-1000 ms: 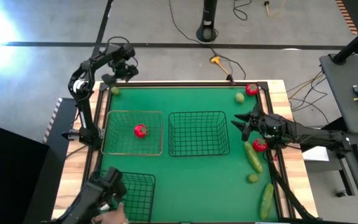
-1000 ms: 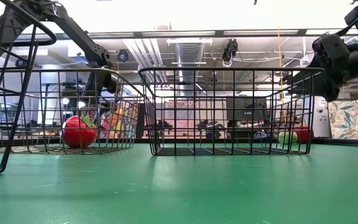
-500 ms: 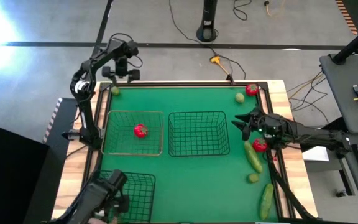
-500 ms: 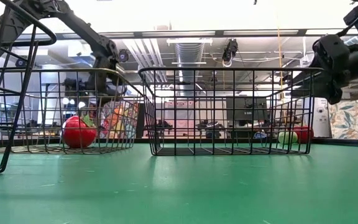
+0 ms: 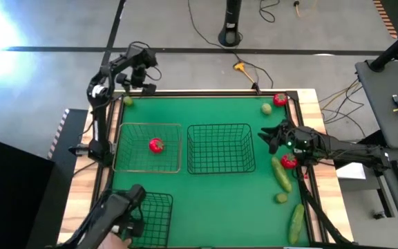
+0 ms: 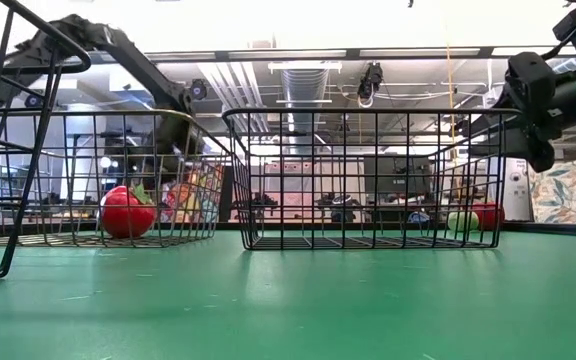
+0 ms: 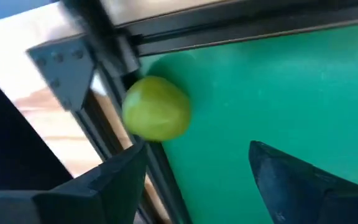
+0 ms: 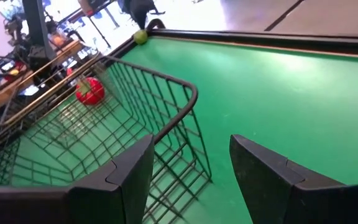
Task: Sort produce into baskets
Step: Put the top left lime into the bottom black wire basket
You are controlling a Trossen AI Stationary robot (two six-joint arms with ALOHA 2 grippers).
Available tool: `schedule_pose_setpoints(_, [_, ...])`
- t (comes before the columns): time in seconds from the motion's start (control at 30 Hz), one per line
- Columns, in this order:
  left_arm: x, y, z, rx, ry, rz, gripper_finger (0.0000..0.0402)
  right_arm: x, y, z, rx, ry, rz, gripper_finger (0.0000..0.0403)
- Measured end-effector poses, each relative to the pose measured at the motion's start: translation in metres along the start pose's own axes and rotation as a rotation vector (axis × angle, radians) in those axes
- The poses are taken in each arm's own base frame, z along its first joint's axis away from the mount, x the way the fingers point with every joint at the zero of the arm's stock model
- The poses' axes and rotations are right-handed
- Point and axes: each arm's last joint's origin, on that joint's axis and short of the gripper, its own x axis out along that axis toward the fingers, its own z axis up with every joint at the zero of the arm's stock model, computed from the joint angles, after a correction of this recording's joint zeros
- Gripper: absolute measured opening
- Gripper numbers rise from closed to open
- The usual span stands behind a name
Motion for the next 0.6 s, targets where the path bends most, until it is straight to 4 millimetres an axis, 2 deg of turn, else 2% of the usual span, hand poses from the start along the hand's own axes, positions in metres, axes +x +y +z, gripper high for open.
schedule_pose_setpoints(0.17, [0.02, -0.014, 0.014, 0.124, 0.049, 0.141, 0.0276, 0.0, -0.001, 0.001, 0.013, -0.027, -0.033, 0.0203])
schedule_pose_setpoints(0.3, [0.022, -0.018, 0.017, 0.163, 0.043, 0.181, 0.029, 0.0, -0.002, 0.002, 0.013, -0.047, -0.064, 0.0203])
schedule_pose_setpoints(0.6, [0.027, -0.003, 0.019, 0.15, 0.063, 0.168, 0.0314, 0.0, -0.002, 0.002, 0.037, -0.052, -0.071, 0.0203])
